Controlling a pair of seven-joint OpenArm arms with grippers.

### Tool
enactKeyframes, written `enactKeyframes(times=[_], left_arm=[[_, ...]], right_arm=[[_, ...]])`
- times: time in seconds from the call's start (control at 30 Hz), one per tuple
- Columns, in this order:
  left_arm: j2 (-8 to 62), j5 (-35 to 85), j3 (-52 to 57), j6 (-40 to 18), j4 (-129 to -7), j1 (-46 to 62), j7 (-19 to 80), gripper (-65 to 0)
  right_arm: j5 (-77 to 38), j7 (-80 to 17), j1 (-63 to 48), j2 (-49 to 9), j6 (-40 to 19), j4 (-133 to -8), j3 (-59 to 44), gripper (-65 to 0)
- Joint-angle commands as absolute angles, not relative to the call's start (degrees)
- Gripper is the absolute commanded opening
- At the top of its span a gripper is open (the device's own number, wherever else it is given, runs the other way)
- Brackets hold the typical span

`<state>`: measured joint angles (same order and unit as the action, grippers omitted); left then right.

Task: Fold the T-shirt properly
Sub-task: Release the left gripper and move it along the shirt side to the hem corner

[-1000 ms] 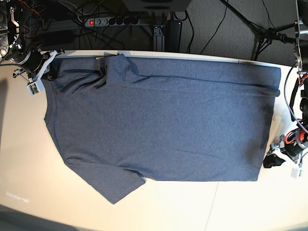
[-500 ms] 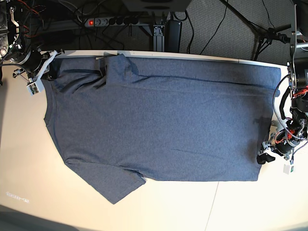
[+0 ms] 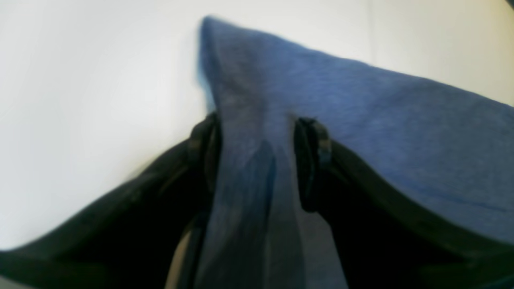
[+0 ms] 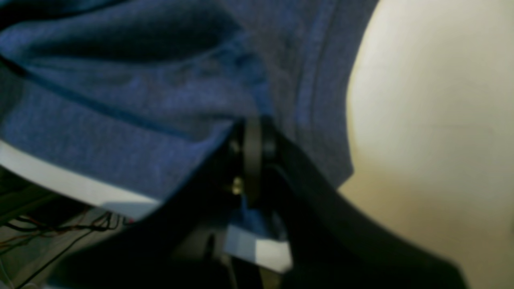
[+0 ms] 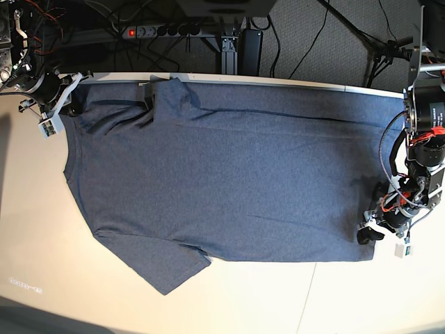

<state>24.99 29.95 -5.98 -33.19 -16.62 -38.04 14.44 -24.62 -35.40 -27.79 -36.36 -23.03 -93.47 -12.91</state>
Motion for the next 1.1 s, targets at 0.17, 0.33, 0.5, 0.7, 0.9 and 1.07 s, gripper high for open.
enactKeyframes(times=[0.17, 0.33, 0.5, 0.7, 0.9, 1.07], left_arm=[[24.5, 28.2, -6.0, -32.2, -16.8, -39.1, 15.4, -32.9], [24.4, 28.2, -6.0, -32.1, -16.8, -39.1, 15.2, -33.0], [24.4, 28.2, -6.0, -32.2, -16.8, -39.0, 15.2, -33.5], [24.4, 28.4, -6.0, -32.2, -16.9, -39.0, 13.4, -56.9], [24.3, 25.4, -6.0, -32.2, -16.9, -39.0, 11.8, -65.0], [24.3, 25.5, -6.0, -32.2, -16.9, -39.0, 11.8, -65.0]], right_arm=[[-23.4, -37.6, -28.1, -37.3, -23.9, -93.4, -13.3, -65.0], [-23.4, -37.6, -28.1, -37.3, -23.9, -93.4, -13.3, -65.0], [-23.4, -37.6, -28.1, -37.3, -23.8, -93.4, -13.3, -65.0], [-23.4, -37.6, -28.1, -37.3, -23.8, -93.4, -13.3, -65.0], [-23.4, -37.3, -27.9, -37.3, -23.8, -93.4, -13.3, -65.0], [-24.8, -36.9, -26.2, -37.3, -23.8, -93.4, -13.3, -65.0]])
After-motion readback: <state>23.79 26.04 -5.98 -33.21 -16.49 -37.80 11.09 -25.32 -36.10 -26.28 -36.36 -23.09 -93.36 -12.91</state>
